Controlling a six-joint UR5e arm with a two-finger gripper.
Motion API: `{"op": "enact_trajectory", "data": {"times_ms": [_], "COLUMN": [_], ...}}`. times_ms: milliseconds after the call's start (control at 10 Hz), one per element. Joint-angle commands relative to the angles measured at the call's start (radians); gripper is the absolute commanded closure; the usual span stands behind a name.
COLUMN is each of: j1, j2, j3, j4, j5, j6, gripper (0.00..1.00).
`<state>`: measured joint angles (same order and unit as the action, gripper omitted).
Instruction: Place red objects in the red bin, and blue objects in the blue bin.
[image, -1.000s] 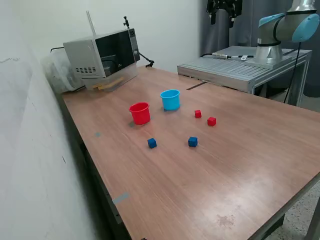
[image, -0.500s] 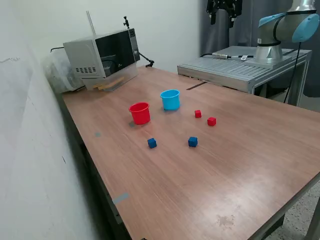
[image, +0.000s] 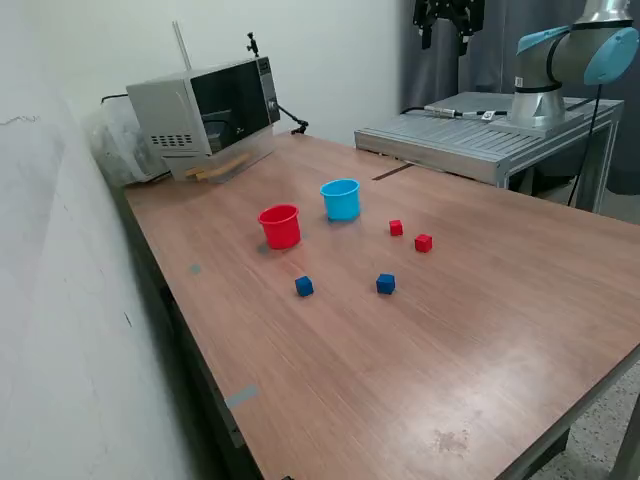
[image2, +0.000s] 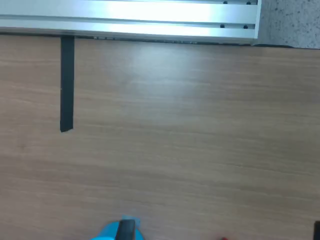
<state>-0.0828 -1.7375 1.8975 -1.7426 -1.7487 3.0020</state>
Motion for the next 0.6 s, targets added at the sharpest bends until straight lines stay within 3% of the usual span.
{"op": "enact_trajectory", "data": {"times_ms": [0, 500], "j1": [-0.002, -0.003], "j2": [0.001, -0.005], "j3": [-0.003, 0.0], "j4": [-0.008, -0.006], "j5": [0.003, 0.005], "j6": [-0.008, -0.005], "gripper": [0.0, 0.0]}}
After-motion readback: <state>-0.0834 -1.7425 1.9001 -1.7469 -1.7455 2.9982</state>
